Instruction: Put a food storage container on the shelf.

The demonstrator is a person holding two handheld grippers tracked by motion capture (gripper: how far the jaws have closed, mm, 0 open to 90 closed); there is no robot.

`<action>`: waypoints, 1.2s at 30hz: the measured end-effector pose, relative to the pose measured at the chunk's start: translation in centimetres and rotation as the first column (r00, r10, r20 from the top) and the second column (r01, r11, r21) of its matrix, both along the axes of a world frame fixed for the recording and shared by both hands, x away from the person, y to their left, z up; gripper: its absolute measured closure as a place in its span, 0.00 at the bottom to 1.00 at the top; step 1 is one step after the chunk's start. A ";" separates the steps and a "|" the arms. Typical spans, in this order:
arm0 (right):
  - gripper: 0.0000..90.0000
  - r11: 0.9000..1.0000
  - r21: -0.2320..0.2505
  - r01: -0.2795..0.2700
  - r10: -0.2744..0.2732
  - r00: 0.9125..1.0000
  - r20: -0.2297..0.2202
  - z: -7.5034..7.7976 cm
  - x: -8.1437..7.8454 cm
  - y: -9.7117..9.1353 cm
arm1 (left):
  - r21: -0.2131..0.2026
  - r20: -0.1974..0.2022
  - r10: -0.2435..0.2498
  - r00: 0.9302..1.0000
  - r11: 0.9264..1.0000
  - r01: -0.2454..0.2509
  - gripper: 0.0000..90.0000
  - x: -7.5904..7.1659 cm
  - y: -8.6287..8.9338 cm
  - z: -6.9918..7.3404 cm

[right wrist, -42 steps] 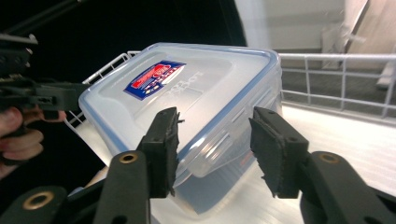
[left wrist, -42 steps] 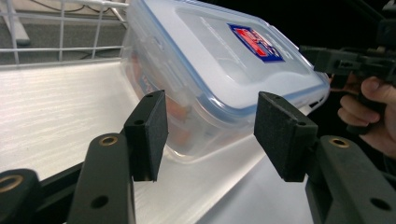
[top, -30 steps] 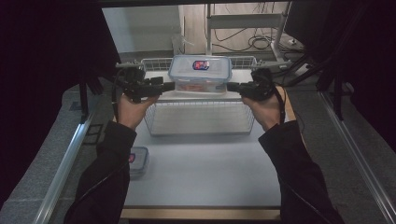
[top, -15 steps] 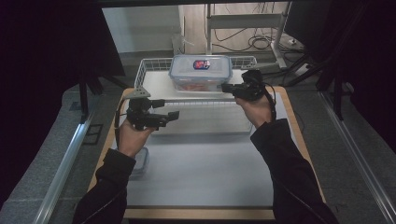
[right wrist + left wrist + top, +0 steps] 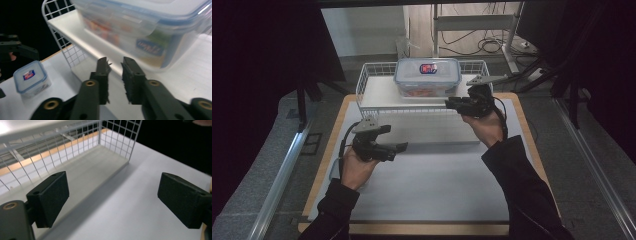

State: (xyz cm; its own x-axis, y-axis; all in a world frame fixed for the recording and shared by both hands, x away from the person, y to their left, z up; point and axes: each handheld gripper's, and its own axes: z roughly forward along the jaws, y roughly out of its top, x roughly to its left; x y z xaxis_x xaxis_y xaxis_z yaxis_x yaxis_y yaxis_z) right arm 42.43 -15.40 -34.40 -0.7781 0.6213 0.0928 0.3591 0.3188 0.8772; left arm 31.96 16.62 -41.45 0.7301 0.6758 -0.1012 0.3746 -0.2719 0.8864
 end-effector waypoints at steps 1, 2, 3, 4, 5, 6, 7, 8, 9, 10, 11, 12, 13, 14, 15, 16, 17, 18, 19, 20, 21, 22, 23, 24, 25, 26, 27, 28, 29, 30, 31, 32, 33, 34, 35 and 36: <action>0.75 1.000 -0.003 -0.003 0.003 1.000 0.007 -0.1 -0.4 -0.1 | 0.002 0.000 0.000 1.000 1.000 0.000 0.10 -0.2 0.0 -0.3; 0.72 1.000 -0.004 -0.006 0.006 1.000 0.010 -0.3 -0.8 -0.1 | 0.004 -0.005 -0.005 1.000 1.000 0.005 0.10 -0.4 -0.1 -0.5; 0.69 1.000 -0.009 -0.010 0.010 1.000 0.010 -0.5 -1.1 -0.2 | 0.002 -0.007 -0.006 1.000 1.000 0.006 0.09 -0.6 -0.1 -0.8; 0.65 1.000 -0.016 -0.011 0.012 1.000 0.012 -0.8 -1.4 -0.2 | 0.005 -0.010 -0.006 1.000 1.000 0.006 0.09 -0.8 -0.2 -1.1; 0.63 1.000 -0.024 -0.011 0.011 1.000 0.016 -1.0 -1.8 -0.3 | 0.015 -0.014 -0.006 1.000 1.000 0.007 0.08 -1.0 -0.3 -1.4; 0.60 0.999 -0.031 -0.011 0.011 1.000 0.021 -1.3 -2.2 -0.5 | 0.023 -0.014 -0.006 1.000 1.000 0.006 0.08 -1.2 -0.4 -1.6; 0.57 0.999 -0.033 -0.009 0.010 1.000 0.020 -1.5 -2.4 -0.6 | 0.033 -0.013 -0.005 1.000 0.999 0.005 0.08 -1.5 -0.5 -2.0; 0.54 0.999 -0.035 -0.010 0.011 1.000 0.018 -1.9 -2.8 -0.7 | 0.045 -0.013 -0.007 1.000 0.999 0.007 0.08 -1.6 -0.7 -2.2; 0.52 0.999 -0.037 -0.009 0.010 1.000 0.018 -2.2 -3.1 -0.9 | 0.054 -0.014 -0.008 1.000 0.999 0.008 0.07 -1.9 -0.9 -2.5; 0.49 0.999 -0.038 -0.010 0.011 1.000 0.019 -2.5 -3.5 -1.0 | 0.060 -0.011 -0.008 1.000 0.998 0.008 0.07 -2.1 -1.1 -2.8; 0.46 0.999 -0.043 -0.010 0.011 1.000 0.020 -2.8 -3.8 -1.1 | 0.070 -0.009 -0.012 1.000 0.998 0.012 0.06 -2.3 -1.2 -3.0; 0.43 0.999 -0.046 -0.011 0.012 1.000 0.021 -3.1 -4.2 -1.2 | 0.079 -0.009 -0.014 1.000 0.997 0.015 0.06 -2.5 -1.4 -3.2; 0.40 0.999 -0.048 -0.011 0.012 1.000 0.025 -3.4 -4.6 -1.3 | 0.084 -0.005 -0.015 1.000 0.996 0.015 0.05 -2.7 -1.5 -3.4; 0.38 0.999 -0.051 -0.014 0.015 0.999 0.028 -3.6 -4.8 -1.4 | 0.090 -0.005 -0.017 1.000 0.996 0.018 0.05 -2.9 -1.7 -3.6; 0.36 0.998 -0.054 -0.013 0.015 1.000 0.025 -3.9 -5.2 -1.5 | 0.094 -0.005 -0.020 1.000 0.995 0.020 0.05 -3.1 -1.8 -3.8; 0.33 0.998 -0.056 -0.013 0.014 1.000 0.023 -4.2 -5.5 -1.7 | 0.099 -0.004 -0.020 1.000 0.995 0.020 0.04 -3.3 -1.9 -4.0; 0.30 0.998 -0.055 -0.012 0.013 1.000 0.021 -4.4 -5.9 -1.8 | 0.108 -0.001 -0.019 1.000 0.994 0.019 0.04 -3.5 -2.0 -4.1; 0.28 0.999 -0.051 -0.012 0.013 1.000 0.021 -4.7 -6.2 -1.8 | 0.119 0.001 -0.021 1.000 0.993 0.021 0.04 -3.7 -2.1 -4.2; 0.26 0.999 -0.051 -0.013 0.014 1.000 0.021 -5.0 -6.5 -1.9 | 0.127 0.006 -0.021 1.000 0.992 0.020 0.04 -3.9 -2.1 -4.3; 0.24 0.998 -0.054 -0.013 0.014 1.000 0.021 -5.3 -6.8 -2.0 | 0.129 0.009 -0.021 1.000 0.991 0.020 0.04 -4.1 -2.2 -4.4; 0.22 0.998 -0.059 -0.011 0.012 1.000 0.026 -5.7 -7.1 -2.1 | 0.132 0.010 -0.025 1.000 0.991 0.024 0.04 -4.3 -2.2 -4.6; 0.20 0.998 -0.063 -0.011 0.012 1.000 0.028 -6.0 -7.4 -2.1 | 0.129 0.005 -0.028 1.000 0.991 0.027 0.04 -4.6 -2.2 -4.8; 0.18 0.998 -0.068 -0.014 0.016 0.999 0.029 -6.4 -7.7 -2.3 | 0.130 -0.003 -0.032 0.999 0.991 0.032 0.04 -4.7 -2.2 -4.9; 0.17 0.998 -0.067 -0.013 0.015 0.999 0.032 -6.9 -8.0 -2.4 | 0.129 -0.008 -0.032 0.999 0.991 0.033 0.04 -4.9 -2.2 -5.2; 0.16 0.998 -0.067 -0.008 0.010 0.999 0.033 -7.3 -8.3 -2.5 | 0.128 -0.011 -0.032 0.999 0.991 0.034 0.04 -5.1 -2.1 -5.4; 0.14 0.997 -0.071 -0.005 0.008 0.999 0.033 -7.8 -8.6 -2.5 | 0.125 -0.014 -0.032 0.999 0.992 0.033 0.04 -5.3 -2.2 -5.7; 0.13 0.996 -0.084 -0.004 0.007 0.999 0.033 -8.2 -8.7 -2.6 | 0.124 -0.014 -0.032 0.999 0.992 0.034 0.05 -5.4 -2.2 -6.0; 0.12 0.995 -0.099 -0.003 0.006 0.999 0.034 -8.6 -8.9 -2.6 | 0.129 -0.015 -0.033 0.999 0.991 0.035 0.05 -5.6 -2.2 -6.3; 0.10 0.994 -0.108 -0.001 0.005 0.999 0.037 -8.9 -9.2 -2.6 | 0.133 -0.012 -0.033 0.999 0.991 0.034 0.05 -5.8 -2.2 -6.5; 0.10 0.994 -0.109 0.001 0.003 0.999 0.036 -9.3 -9.4 -2.6 | 0.135 -0.009 -0.035 0.999 0.990 0.036 0.05 -5.9 -2.3 -6.8; 0.09 0.994 -0.110 0.000 0.004 0.999 0.032 -9.7 -9.7 -2.7 | 0.139 -0.007 -0.035 0.999 0.990 0.036 0.05 -6.1 -2.3 -7.1; 0.08 0.994 -0.112 -0.002 0.005 1.000 0.027 -10.1 -9.9 -2.7 | 0.143 -0.004 -0.034 0.999 0.989 0.034 0.05 -6.2 -2.4 -7.3; 0.07 0.993 -0.117 -0.002 0.005 1.000 0.024 -10.5 -10.2 -2.8 | 0.145 -0.005 -0.034 0.999 0.989 0.034 0.05 -6.3 -2.4 -7.5; 0.07 0.992 -0.123 -0.001 0.004 1.000 0.022 -10.9 -10.4 -2.8 | 0.151 -0.006 -0.029 1.000 0.988 0.030 0.04 -6.5 -2.5 -7.9; 0.06 0.991 -0.133 0.000 0.002 1.000 0.015 -11.5 -10.7 -2.8 | 0.159 -0.011 -0.026 1.000 0.987 0.028 0.04 -6.6 -2.5 -8.2; 0.06 0.990 -0.144 -0.005 0.007 1.000 0.010 -12.0 -10.9 -2.9 | 0.169 -0.020 -0.023 1.000 0.985 0.026 0.04 -6.6 -2.5 -8.5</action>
State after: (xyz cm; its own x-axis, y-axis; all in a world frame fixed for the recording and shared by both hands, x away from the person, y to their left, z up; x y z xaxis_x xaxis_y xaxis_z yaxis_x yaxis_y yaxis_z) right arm 31.53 -18.26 -46.44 -0.7823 0.6229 -0.0056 0.3480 0.4444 0.8255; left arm 25.36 14.11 -49.99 0.7460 0.6659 -0.0001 0.3811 -0.4268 0.8201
